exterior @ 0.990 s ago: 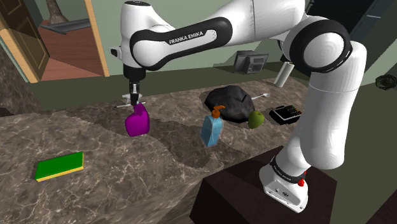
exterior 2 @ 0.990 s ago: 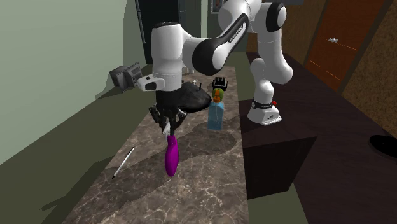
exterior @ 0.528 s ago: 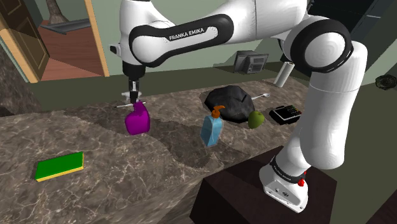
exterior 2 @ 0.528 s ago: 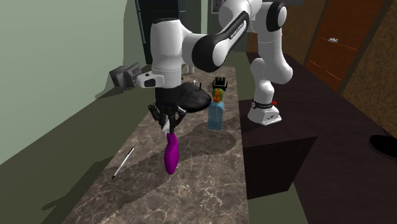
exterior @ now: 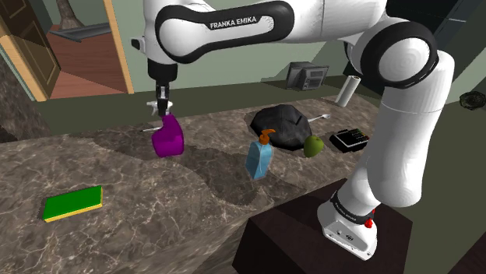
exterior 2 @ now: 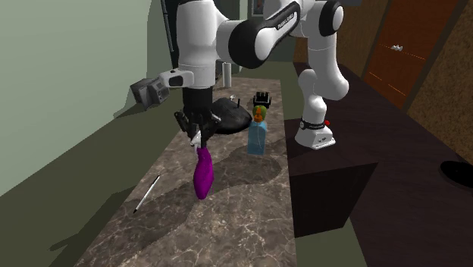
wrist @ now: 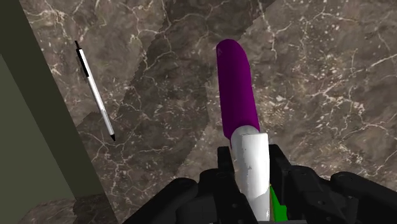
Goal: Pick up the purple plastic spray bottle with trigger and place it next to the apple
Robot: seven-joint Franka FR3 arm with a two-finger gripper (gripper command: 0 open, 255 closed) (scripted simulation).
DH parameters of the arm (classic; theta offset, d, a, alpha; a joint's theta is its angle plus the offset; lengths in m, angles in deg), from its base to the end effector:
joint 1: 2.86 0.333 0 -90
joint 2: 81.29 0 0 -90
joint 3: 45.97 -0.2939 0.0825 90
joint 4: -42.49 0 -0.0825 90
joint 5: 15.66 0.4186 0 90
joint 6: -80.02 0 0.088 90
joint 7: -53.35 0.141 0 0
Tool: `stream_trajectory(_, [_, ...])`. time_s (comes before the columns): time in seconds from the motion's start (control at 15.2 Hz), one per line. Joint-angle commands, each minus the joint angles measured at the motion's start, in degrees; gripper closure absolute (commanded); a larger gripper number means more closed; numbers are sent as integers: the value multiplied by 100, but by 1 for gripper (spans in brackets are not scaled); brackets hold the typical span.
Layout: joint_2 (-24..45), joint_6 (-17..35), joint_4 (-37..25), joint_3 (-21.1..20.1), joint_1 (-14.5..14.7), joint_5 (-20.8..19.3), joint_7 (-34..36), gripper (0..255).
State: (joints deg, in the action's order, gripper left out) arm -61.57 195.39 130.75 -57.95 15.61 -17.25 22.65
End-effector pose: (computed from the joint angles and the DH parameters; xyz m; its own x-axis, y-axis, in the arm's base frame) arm 0.6161 0.3435 0.4071 0.4815 0.8653 0.1391 0.8712 -0.4899 0.0318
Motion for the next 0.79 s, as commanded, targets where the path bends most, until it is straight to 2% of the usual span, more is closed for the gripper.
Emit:
stream_trajectory(0.0, [-9,-161,-151,-2,1,3,-2,255])
stream_trajectory(0.73, [-2,-1012,-1010,-14,31,0,17,255])
